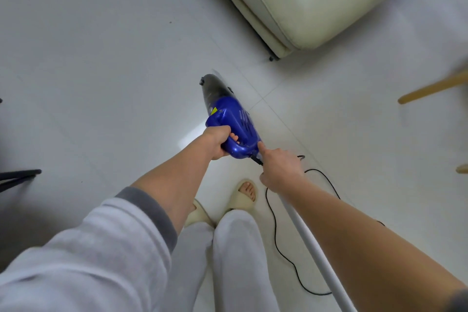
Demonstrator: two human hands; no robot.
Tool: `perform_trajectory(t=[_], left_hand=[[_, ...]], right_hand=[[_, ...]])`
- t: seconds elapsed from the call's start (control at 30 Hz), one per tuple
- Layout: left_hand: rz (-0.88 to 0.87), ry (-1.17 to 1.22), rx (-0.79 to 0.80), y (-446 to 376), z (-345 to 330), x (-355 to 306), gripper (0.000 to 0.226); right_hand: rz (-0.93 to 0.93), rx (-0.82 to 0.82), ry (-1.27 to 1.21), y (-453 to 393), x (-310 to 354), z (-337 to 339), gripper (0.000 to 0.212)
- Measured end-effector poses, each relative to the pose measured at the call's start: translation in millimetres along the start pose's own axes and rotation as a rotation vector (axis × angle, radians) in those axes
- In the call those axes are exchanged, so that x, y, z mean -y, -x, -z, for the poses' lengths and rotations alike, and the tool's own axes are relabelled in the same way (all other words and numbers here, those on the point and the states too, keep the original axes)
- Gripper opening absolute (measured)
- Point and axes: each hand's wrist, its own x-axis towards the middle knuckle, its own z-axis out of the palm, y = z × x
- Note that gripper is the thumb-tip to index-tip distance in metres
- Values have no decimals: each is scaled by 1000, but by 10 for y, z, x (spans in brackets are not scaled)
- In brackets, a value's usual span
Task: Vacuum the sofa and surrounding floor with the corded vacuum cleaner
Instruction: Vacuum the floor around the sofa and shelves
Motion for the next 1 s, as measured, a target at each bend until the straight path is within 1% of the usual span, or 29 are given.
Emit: perform_trajectory(t=[0.13, 0.27, 0.5, 0.7, 0.8, 1.0], left_hand=[[-2, -103, 10, 54, -307, 21, 16], [-7, -158, 12, 107, -631, 55, 16], [-40, -171, 24, 87, -865, 201, 11], [-38, -116, -12, 81, -685, 281, 14], [-31, -89, -27, 93, -491, 272, 14], [-17, -43, -72, 82, -71, 255, 16]], right_hand=[[-59, 11, -92, 115, -243, -59, 64], [-109, 13, -164, 198, -473, -137, 67], [-152, 18, -180, 266, -708, -209, 70], [-116, 67, -154, 291, -586, -220, 70], [-64, 77, -135, 255, -471, -185, 68], [-7, 77, -60, 111, -156, -221, 71]])
